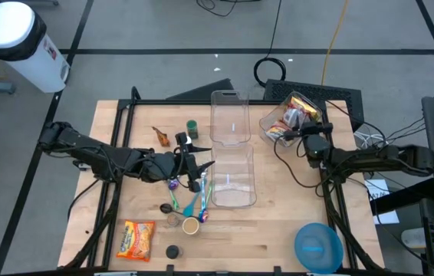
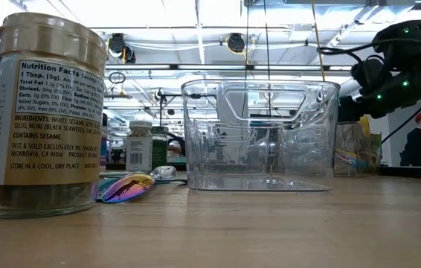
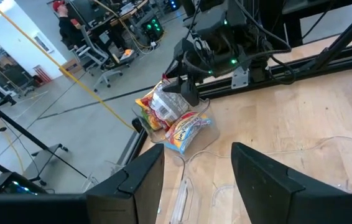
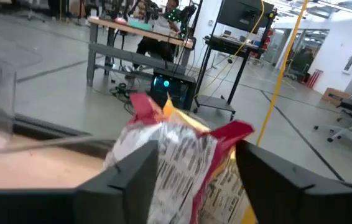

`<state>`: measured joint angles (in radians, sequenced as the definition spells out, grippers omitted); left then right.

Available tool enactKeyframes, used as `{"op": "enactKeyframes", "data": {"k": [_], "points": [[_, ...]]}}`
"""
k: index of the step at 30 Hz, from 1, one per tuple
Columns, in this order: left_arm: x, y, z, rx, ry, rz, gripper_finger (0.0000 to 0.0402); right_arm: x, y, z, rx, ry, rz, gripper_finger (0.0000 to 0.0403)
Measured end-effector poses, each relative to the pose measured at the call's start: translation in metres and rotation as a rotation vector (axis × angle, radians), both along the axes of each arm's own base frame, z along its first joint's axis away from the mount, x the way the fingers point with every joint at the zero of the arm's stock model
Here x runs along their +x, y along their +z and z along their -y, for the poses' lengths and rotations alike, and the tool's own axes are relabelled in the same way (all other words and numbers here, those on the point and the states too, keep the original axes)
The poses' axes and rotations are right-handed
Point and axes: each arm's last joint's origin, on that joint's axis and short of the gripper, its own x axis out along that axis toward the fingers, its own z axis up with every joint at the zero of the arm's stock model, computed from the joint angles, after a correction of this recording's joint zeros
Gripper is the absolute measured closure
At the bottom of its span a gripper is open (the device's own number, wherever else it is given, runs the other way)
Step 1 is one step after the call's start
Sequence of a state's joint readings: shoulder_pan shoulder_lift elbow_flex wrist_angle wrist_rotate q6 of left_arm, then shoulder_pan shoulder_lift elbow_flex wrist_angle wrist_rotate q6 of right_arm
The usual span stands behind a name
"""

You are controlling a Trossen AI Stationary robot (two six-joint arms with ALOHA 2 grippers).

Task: Pick & Place Food Item
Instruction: Put the red noodle pack into the top right transparent bin, then put the orange noodle pack into the top right transparent bin

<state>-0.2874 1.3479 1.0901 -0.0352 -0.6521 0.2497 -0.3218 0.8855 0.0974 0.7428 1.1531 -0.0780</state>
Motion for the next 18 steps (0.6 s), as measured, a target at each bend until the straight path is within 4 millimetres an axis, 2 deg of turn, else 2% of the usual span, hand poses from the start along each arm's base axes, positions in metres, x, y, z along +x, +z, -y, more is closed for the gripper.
{"op": "enactKeyframes", "data": {"k": [4,8,18], "points": [[0.0,0.0,0.0,0.0,0.0,0.0,0.0211,0.003,0.012,-0.004,-0.023,0.032,0.035,0.0148],[0.0,0.0,0.0,-0.001,0.0,0.0,0.0211,0.008,0.029,-0.012,-0.052,0.098,0.07,0.0132],[0.0,-0.002,0.0,-0.018,0.006,-0.011,0.021,0.02,0.067,-0.04,-0.093,0.322,0.157,0.0138]]}}
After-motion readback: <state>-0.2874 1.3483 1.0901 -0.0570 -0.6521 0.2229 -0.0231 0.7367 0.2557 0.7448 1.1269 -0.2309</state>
